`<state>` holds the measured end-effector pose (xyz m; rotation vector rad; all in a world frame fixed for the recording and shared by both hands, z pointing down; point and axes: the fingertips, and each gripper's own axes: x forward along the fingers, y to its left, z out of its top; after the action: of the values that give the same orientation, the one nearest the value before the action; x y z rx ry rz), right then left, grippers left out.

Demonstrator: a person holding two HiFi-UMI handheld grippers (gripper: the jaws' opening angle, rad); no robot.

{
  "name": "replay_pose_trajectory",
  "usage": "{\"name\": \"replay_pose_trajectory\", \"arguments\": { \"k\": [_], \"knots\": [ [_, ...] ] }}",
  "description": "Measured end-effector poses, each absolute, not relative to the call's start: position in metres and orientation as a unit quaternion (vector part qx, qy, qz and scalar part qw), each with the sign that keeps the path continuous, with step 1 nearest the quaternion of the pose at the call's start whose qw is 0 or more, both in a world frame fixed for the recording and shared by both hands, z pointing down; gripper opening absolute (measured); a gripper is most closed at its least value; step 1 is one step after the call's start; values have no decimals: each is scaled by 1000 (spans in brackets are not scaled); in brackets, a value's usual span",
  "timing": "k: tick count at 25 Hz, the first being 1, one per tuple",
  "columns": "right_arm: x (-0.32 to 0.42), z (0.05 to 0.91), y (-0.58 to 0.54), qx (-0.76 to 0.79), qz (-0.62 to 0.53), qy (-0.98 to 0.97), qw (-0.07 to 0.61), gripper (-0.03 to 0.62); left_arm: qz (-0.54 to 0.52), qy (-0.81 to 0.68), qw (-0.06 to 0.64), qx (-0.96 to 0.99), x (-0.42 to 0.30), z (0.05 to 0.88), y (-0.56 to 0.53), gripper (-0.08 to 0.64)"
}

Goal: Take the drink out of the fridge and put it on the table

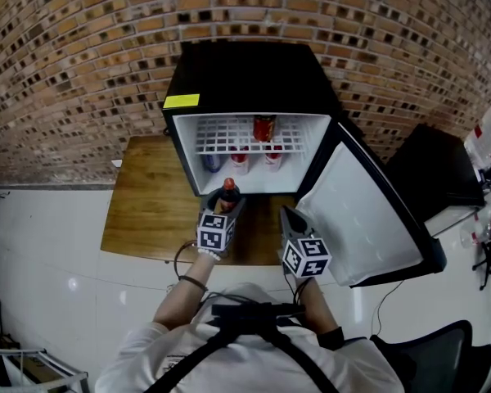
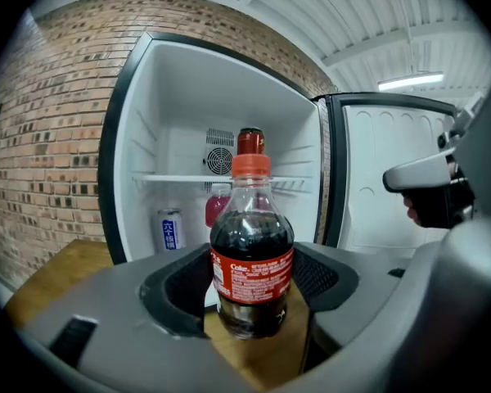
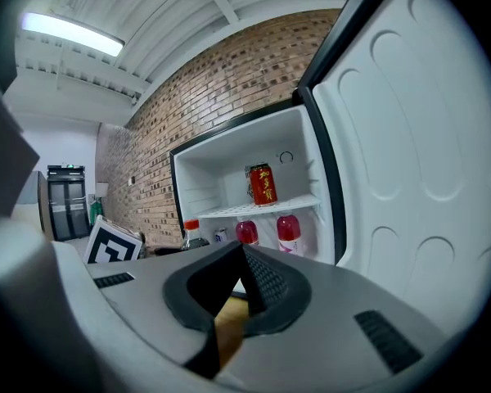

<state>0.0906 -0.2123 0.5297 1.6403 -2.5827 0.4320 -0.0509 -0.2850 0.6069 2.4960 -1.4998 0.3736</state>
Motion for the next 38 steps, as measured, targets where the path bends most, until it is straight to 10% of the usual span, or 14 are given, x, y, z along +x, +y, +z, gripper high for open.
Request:
{"name": "replay_pose_trajectory", "arguments": {
  "k": [38],
  "knots": [
    [87,531,-219,529,135,-837,42,6,165,-478,125,853,-39,736,-274,304]
  ]
}}
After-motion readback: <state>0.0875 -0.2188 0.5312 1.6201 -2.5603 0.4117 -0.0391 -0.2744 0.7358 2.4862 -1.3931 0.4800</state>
